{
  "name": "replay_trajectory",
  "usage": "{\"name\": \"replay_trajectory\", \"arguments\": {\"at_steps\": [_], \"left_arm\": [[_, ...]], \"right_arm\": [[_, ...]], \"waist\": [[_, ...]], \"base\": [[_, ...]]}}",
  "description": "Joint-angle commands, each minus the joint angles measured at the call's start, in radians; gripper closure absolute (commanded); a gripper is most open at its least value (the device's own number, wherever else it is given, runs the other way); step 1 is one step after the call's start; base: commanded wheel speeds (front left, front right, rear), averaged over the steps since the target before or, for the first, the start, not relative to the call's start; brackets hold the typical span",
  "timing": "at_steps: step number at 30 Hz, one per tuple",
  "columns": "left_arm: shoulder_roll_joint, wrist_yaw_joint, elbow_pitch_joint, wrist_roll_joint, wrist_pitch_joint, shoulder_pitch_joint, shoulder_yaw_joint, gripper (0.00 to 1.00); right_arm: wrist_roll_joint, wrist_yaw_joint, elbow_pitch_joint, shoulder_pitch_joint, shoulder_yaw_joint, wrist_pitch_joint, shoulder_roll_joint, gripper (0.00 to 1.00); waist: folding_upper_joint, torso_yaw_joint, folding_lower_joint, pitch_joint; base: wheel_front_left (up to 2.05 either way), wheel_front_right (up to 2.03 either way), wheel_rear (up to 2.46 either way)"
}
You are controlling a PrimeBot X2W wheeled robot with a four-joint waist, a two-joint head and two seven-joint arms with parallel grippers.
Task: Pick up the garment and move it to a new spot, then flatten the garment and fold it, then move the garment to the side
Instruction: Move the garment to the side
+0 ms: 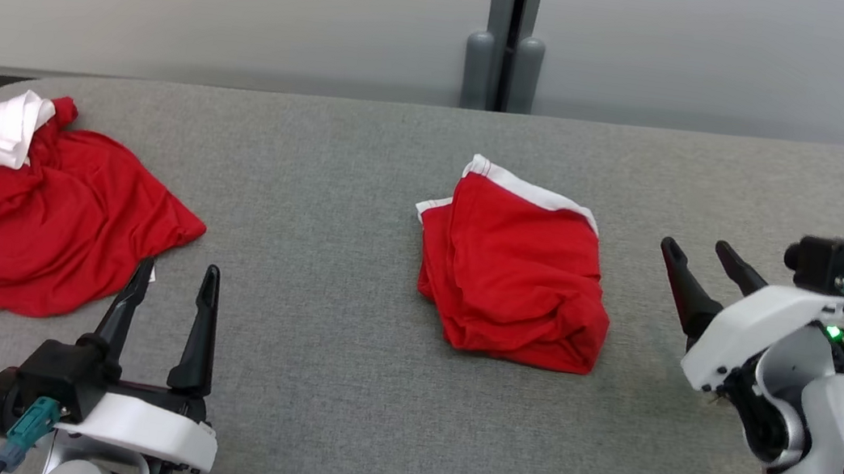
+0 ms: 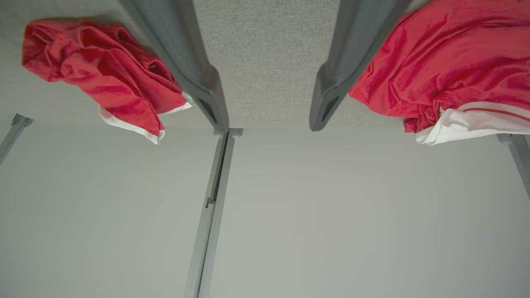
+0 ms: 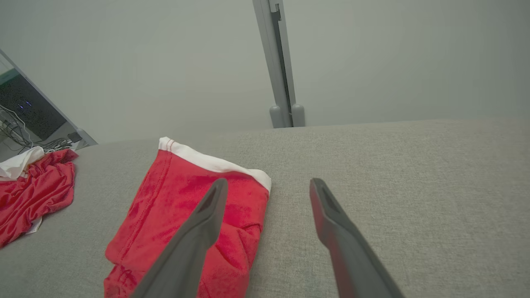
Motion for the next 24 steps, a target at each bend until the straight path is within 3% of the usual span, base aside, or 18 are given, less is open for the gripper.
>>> {"name": "replay_trajectory", "arguments": {"at_steps": [1, 9, 17, 20, 21, 22, 23, 24], "left_arm": [[-0.001, -0.006, -0.002, 0.001, 0.0, -0.021, -0.007, 0.0], [-0.014, -0.013, 0.007, -0.006, 0.0, -0.08, -0.034, 0.0], [-0.017, -0.02, 0.022, -0.009, 0.0, -0.109, -0.031, 0.0], [-0.019, -0.02, 0.029, -0.008, 0.0, -0.104, -0.028, 0.0], [-0.019, -0.019, 0.029, -0.007, 0.0, -0.102, -0.028, 0.0], [-0.02, -0.02, 0.029, -0.005, 0.0, -0.101, -0.028, 0.0], [-0.02, -0.021, 0.028, -0.002, 0.0, -0.1, -0.029, 0.0], [-0.021, -0.022, 0.027, 0.0, 0.0, -0.1, -0.03, 0.0]], "right_arm": [[0.02, 0.0, 0.023, -0.045, 0.005, 0.043, -0.009, 0.0], [0.106, 0.0, 0.247, -0.239, 0.026, 0.249, -0.024, 0.0], [0.16, 0.0, 0.446, -0.287, 0.025, 0.384, 0.023, 0.0], [0.177, 0.0, 0.459, -0.283, 0.032, 0.369, 0.039, 0.0], [0.183, 0.0, 0.456, -0.283, 0.038, 0.358, 0.044, 0.55], [0.19, 0.0, 0.45, -0.283, 0.042, 0.346, 0.045, 0.8], [0.198, 0.0, 0.442, -0.283, 0.045, 0.334, 0.045, 1.0], [0.203, 0.0, 0.437, -0.283, 0.052, 0.327, 0.041, 1.0]], "waist": [[0.0, 0.037, 0.0, 0.042], [0.0, 0.127, 0.0, 0.142], [0.0, 0.167, 0.0, 0.165], [0.0, 0.166, 0.0, 0.161], [0.0, 0.163, 0.0, 0.158], [0.0, 0.159, 0.0, 0.155], [0.0, 0.154, 0.0, 0.152], [0.0, 0.148, 0.0, 0.149]], "base": [[0.0, 0.0, 0.0], [0.0, 0.0, 0.0], [0.0, 0.0, 0.0], [0.0, 0.0, 0.0], [0.0, 0.0, 0.0], [0.0, 0.0, 0.0], [0.0, 0.0, 0.0], [0.0, 0.0, 0.0]]}}
